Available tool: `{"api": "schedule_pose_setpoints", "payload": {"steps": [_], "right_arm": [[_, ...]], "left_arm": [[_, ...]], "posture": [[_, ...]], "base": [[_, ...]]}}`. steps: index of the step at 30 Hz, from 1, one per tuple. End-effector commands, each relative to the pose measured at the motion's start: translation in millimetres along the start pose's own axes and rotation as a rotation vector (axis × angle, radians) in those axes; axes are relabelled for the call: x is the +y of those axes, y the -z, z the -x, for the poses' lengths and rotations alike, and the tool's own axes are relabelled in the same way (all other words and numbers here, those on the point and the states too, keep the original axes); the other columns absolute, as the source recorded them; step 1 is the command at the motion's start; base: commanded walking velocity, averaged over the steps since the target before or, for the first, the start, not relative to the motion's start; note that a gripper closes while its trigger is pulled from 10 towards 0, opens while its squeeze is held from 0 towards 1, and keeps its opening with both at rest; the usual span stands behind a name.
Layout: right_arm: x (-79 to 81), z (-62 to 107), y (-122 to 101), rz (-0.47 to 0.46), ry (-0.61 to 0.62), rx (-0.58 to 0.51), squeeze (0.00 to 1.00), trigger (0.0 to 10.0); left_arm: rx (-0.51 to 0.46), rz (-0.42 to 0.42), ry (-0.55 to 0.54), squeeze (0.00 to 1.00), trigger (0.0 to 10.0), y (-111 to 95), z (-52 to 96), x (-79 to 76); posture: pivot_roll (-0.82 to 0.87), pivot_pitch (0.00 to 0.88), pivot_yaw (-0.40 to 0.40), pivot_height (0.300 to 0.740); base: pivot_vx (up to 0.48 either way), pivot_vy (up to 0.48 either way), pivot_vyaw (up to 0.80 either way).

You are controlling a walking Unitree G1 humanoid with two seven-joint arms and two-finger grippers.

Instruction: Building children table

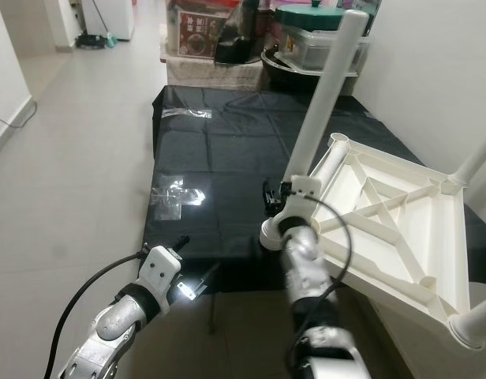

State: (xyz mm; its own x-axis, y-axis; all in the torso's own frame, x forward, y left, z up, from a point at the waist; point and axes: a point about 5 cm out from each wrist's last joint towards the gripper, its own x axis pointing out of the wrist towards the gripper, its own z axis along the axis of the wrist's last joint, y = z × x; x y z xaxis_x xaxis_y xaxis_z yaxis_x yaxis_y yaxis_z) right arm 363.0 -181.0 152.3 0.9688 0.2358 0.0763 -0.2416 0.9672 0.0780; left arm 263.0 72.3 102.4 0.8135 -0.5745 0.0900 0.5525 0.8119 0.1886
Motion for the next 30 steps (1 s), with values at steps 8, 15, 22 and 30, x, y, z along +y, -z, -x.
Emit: {"api": "schedule_pose_setpoints", "payload": {"steps": [8, 15, 22, 30], "right_arm": [[24.2, 1.4, 5, 0.023, -0.487, 0.142, 0.0, 10.0], [47.9, -10.5, 3, -0.015, -0.786, 0.203, 0.0, 10.0], [40.9, -22.4, 13, 0.07, -0.405, 0.195, 0.0, 0.0], [6.5, -16.0, 18, 0.006, 0.261, 0.139, 0.0, 0.0]], "left_arm": [[0.005, -0.001, 0.011, 0.0, 10.0, 2, -1.5, -2.7], [0.002, -0.008, 0.01, 0.0, 10.0, 1, -3.7, -1.8], [0.0, -0.004, 0.004, 0.0, 10.0, 1, -2.8, -2.4], [0.002, 0.001, 0.008, 0.0, 10.0, 2, -3.0, -1.9]], "posture": [[0.14, 0.0, -0.114, 0.74], [0.16, 0.0, -0.12, 0.74], [0.15, 0.0, -0.122, 0.74], [0.14, 0.0, -0.111, 0.74]], "base": [[0.0, 0.0, 0.0], [0.0, 0.0, 0.0], [0.0, 0.0, 0.0], [0.0, 0.0, 0.0]]}}
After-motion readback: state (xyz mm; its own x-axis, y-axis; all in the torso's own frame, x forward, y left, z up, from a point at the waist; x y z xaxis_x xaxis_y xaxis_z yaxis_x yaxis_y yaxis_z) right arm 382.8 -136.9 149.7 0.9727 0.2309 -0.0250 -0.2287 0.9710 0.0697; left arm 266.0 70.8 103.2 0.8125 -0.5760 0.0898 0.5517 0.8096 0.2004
